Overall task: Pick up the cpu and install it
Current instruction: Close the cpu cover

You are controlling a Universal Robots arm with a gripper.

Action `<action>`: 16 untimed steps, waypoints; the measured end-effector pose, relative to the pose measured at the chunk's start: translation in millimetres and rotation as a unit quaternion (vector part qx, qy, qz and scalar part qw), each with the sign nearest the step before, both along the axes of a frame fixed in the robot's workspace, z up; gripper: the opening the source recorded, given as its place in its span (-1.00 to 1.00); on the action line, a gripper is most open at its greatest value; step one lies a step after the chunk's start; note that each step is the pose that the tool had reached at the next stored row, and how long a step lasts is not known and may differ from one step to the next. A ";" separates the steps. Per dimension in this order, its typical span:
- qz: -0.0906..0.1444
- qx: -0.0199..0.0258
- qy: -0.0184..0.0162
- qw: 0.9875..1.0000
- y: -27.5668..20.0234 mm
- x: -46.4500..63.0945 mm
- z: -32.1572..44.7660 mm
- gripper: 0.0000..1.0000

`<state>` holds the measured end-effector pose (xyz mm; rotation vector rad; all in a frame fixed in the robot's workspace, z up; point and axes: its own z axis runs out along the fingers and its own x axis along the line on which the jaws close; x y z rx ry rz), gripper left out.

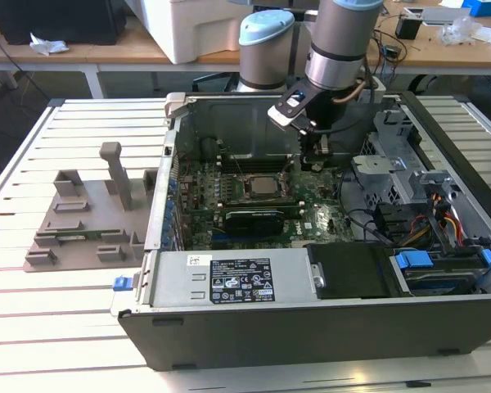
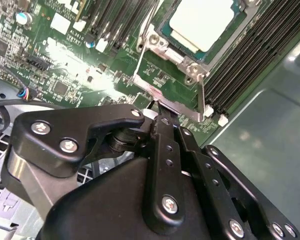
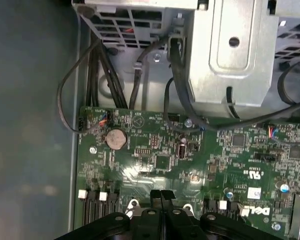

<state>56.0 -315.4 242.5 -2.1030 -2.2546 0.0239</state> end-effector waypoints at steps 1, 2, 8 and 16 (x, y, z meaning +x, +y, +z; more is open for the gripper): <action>0.000 0.000 0.000 1.000 0.0 -3.2 0.0 -0.79; 0.000 0.000 0.000 1.000 0.0 -6.6 0.0 -0.79; 0.000 0.000 0.000 1.000 0.0 -19.7 0.0 -0.79; 0.000 0.000 0.000 1.000 0.0 -43.5 -2.7 -0.79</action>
